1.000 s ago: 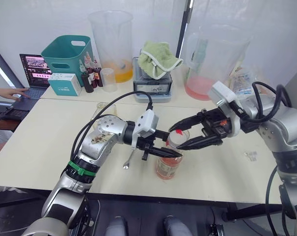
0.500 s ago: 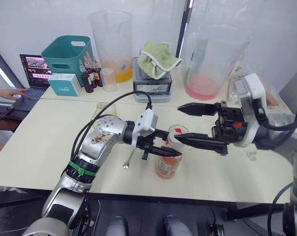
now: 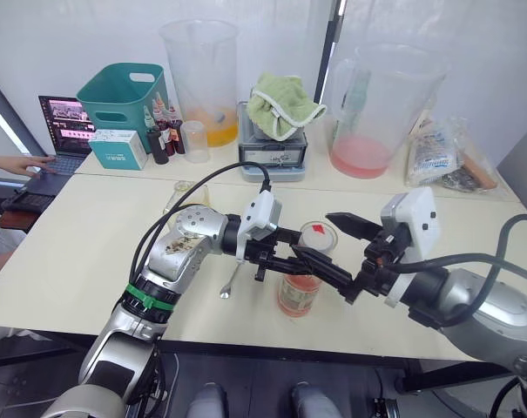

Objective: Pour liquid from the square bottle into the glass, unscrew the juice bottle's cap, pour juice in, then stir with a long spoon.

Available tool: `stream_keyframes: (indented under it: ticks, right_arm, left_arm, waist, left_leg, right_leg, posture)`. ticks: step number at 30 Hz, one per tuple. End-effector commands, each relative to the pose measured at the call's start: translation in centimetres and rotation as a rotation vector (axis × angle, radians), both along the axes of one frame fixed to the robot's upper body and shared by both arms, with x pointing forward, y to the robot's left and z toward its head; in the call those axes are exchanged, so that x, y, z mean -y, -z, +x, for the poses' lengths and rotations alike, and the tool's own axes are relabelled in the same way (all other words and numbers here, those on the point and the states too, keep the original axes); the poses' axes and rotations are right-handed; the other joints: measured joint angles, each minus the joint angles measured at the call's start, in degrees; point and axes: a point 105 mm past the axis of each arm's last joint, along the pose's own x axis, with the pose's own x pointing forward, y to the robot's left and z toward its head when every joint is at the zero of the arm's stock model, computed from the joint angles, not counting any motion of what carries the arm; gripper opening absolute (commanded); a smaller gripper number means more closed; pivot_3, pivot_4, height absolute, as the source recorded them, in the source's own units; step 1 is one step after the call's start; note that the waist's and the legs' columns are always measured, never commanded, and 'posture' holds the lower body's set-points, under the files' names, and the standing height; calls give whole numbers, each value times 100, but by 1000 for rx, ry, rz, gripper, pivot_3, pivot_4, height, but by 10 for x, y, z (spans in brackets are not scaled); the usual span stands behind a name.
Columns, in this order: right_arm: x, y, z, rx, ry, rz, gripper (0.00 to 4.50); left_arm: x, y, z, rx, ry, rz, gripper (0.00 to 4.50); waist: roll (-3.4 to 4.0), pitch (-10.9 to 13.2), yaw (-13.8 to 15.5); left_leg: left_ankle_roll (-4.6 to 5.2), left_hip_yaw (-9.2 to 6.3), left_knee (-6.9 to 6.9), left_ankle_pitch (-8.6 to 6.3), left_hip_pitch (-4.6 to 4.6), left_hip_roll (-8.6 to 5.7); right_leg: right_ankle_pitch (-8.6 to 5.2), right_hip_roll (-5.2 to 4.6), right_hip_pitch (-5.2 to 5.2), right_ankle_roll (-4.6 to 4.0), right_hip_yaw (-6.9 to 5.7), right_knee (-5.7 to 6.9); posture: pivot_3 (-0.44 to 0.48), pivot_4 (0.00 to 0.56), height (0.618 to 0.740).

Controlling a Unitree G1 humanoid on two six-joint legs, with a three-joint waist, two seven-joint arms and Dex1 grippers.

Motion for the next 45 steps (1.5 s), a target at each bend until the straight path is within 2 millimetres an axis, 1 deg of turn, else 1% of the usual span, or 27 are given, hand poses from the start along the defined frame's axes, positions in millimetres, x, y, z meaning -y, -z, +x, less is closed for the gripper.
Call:
stream_keyframes:
  ticks: [1,6,9,14,15,22,26,29,32,33,36,38,40,42,45]
  right_arm:
    - [1,-10,-5,39,16,26,4464]
    - [-1,-10,-5,29,13,37,4464]
    - [-1,-9,-5,23,15,27,3644]
    - [-1,-8,-5,16,11,24,1897]
    - [-1,-7,-5,16,11,23,1650]
    - [-3,-5,-3,11,2,16,1617]
    - [-6,-7,-1,21,-40,9,1617]
    - [-8,-8,-3,11,-225,-21,1617]
    - [1,-9,-2,-36,-473,-42,1617]
    - [5,-8,-1,-49,-523,-54,1617]
    - [12,-6,4,-58,-595,-73,1617]
    - [13,-2,16,-82,-721,-139,1617]
    - [13,1,22,-110,-849,-219,1617]
    - [12,2,28,-109,-915,-284,1617]
    - [14,1,31,-117,-980,-340,1617]
  left_arm:
    - [1,5,4,8,-19,29,1506]
    - [1,4,5,8,-18,30,1506]
    - [1,4,5,9,-17,31,1506]
    - [0,4,5,10,-18,32,1506]
    - [0,4,5,10,-19,32,1506]
    - [0,5,5,9,-20,33,1506]
    - [-1,5,5,10,-22,34,1506]
    - [-1,5,5,9,-16,40,1506]
    - [-1,6,3,11,0,52,1506]
    - [-1,6,3,11,3,54,1506]
    - [-1,6,3,12,5,57,1506]
    - [-3,5,2,15,8,65,1506]
    - [-4,5,2,17,10,72,1506]
    - [-5,5,1,18,13,77,1506]
    - [-6,5,0,17,17,81,1506]
  waist:
    - [0,0,0]
    - [0,0,2]
    - [0,0,3]
    - [0,0,4]
    - [0,0,4]
    - [0,0,4]
    - [0,0,-1]
    - [0,0,1]
    - [0,0,2]
    - [0,0,1]
    - [1,0,5]
    - [2,0,-3]
    - [14,1,-33]
    - [18,1,-18]
    - [19,1,11]
  left_leg:
    - [0,0,0,0,0,0]
    - [0,-1,0,0,1,0]
    - [0,-1,0,0,1,0]
    - [0,-2,0,0,1,0]
    - [0,-2,0,0,1,0]
    - [0,-2,0,0,3,0]
    - [0,-2,0,0,5,0]
    - [1,-2,1,0,5,0]
    - [1,-1,2,0,16,0]
    - [1,-1,2,0,18,0]
    - [2,-2,0,-1,21,0]
    - [3,-2,1,-1,19,0]
    - [3,1,3,-1,20,0]
    - [3,-1,-1,-1,24,0]
    - [4,-3,-2,-2,17,0]
  right_leg:
    - [0,0,1,0,0,0]
    - [-1,0,2,-1,0,-1]
    - [-1,0,3,-1,0,-2]
    - [-2,0,4,-3,0,-2]
    - [-2,0,5,-3,0,-3]
    - [-2,0,6,-4,0,-3]
    - [-2,0,7,-4,0,-3]
    - [-2,0,8,-4,0,-4]
    - [-2,0,20,-4,0,-7]
    - [-2,0,24,-4,-1,-8]
    - [-6,0,26,-5,-3,-9]
    - [-7,0,25,-4,-4,-8]
    - [-7,0,24,-5,-3,-10]
    - [-7,0,24,-5,-6,-7]
    - [-10,0,21,-6,-11,-7]
  posture:
    - [0,150,740]
    - [0,150,740]
    - [0,150,740]
    - [0,150,740]
    - [0,150,740]
    - [0,150,740]
    - [0,150,740]
    - [0,150,740]
    - [0,150,740]
    - [0,150,740]
    - [0,150,740]
    - [0,150,740]
    - [0,150,740]
    - [0,150,740]
    - [0,150,740]
